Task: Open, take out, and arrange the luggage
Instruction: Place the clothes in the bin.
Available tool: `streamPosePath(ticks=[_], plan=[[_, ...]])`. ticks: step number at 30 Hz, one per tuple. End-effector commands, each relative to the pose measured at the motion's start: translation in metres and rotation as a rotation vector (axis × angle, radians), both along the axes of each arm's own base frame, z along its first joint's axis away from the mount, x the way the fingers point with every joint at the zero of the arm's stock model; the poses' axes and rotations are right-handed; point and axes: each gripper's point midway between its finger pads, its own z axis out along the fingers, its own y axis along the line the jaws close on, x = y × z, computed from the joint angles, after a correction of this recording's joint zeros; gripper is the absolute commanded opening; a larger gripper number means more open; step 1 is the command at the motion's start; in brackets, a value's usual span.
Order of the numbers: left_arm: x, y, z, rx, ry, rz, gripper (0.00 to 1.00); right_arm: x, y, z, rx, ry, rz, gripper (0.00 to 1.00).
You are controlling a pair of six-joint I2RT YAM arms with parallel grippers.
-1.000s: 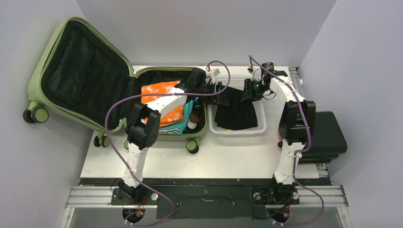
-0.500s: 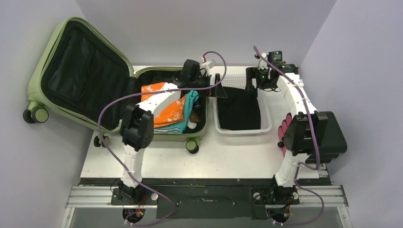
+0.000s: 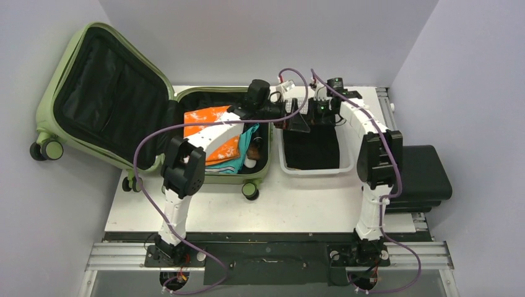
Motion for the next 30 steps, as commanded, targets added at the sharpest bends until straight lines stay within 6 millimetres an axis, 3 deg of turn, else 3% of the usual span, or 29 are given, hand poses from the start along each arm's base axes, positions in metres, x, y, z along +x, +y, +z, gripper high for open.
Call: streamPosePath(ticks=[1, 7, 12, 18, 24, 30], plan=[[-0.011, -0.017, -0.013, -0.023, 0.017, -0.047, 0.96, 0.018, -0.002, -0.007, -0.007, 0.016, -0.067, 0.00], [-0.021, -0.039, -0.041, 0.000, 0.069, -0.077, 0.96, 0.016, -0.032, -0.032, -0.231, 0.017, -0.134, 0.00], [-0.027, -0.052, -0.088, 0.055, 0.135, -0.085, 0.96, 0.015, -0.049, -0.050, -0.348, 0.024, -0.150, 0.00], [-0.038, -0.052, -0.135, 0.167, 0.175, -0.090, 0.96, 0.029, -0.069, -0.044, -0.479, -0.048, -0.181, 0.00], [-0.047, -0.051, -0.141, 0.191, 0.179, -0.116, 0.96, 0.047, -0.073, -0.060, -0.562, -0.047, -0.176, 0.00], [-0.050, -0.048, -0.131, 0.180, 0.166, -0.129, 0.96, 0.074, -0.073, -0.056, -0.603, -0.100, -0.204, 0.00]])
